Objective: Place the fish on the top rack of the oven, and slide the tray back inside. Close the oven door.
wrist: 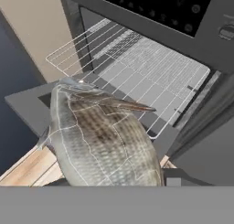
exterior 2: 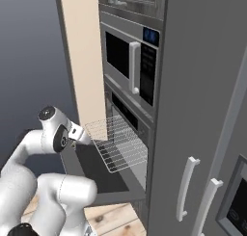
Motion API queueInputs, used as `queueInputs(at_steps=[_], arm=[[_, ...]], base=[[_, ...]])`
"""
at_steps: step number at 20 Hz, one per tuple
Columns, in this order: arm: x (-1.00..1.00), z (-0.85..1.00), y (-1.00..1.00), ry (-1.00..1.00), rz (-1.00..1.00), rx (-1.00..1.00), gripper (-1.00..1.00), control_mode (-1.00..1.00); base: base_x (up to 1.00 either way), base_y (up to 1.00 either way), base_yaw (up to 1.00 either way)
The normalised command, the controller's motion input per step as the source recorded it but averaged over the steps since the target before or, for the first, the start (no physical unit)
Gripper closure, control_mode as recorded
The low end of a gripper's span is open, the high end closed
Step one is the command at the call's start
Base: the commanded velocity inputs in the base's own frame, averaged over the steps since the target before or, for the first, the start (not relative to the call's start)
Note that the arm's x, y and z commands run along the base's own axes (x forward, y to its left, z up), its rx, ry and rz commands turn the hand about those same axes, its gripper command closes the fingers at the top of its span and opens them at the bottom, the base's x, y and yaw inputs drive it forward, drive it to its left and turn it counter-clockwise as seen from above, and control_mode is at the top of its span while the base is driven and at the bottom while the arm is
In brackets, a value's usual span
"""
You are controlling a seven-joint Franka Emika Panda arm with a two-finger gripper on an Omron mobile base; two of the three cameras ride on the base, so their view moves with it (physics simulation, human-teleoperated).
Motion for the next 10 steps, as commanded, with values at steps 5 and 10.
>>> queueInputs(at_steps=[5, 10], arm=[[0.48, -0.08, -0.32, 0.14, 0.17, 0.00, 1.00, -1.00], [0.29, -0.20, -0.08, 0.18, 0.29, -0.03, 1.00, -1.00]], base=[[0.00, 0.00, 0.00], [0.00, 0.00, 0.00]])
